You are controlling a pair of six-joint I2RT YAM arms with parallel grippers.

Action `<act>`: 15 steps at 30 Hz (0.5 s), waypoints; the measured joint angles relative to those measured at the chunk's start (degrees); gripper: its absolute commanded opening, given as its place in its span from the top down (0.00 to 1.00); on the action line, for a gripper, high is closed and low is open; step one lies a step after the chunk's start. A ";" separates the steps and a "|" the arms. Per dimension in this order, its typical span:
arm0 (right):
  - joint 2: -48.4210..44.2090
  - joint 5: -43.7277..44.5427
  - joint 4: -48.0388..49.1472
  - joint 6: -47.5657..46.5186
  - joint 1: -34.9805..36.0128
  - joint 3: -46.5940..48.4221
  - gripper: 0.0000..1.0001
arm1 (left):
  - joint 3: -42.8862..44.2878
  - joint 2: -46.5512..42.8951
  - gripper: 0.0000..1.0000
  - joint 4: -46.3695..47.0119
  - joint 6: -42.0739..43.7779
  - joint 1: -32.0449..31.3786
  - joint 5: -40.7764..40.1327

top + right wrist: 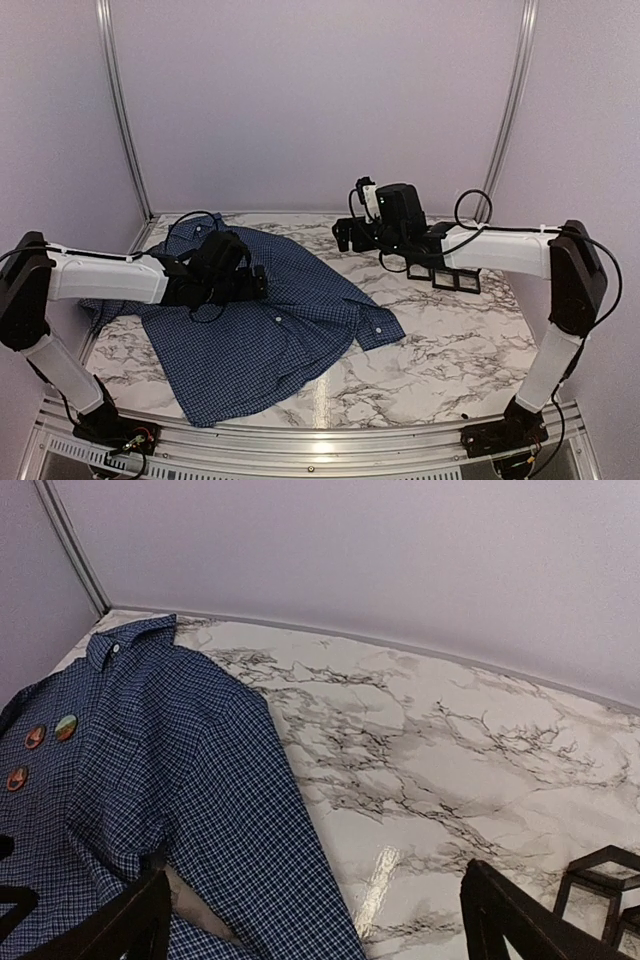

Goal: Remove the brooch from the garment
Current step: Smooth out the flattened clothing at the center of the board.

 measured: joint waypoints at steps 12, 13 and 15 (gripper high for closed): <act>12.76 -5.77 0.92 -1.01 0.02 10.01 0.01 | -1.81 6.27 0.01 5.16 -3.87 0.48 3.52; 13.27 -6.01 0.94 -1.05 0.02 10.40 0.01 | -2.54 6.27 0.01 5.49 -4.35 0.46 3.85; 13.92 -6.27 0.96 -1.05 0.02 10.86 0.01 | -3.91 6.27 0.01 5.73 -5.33 0.46 4.37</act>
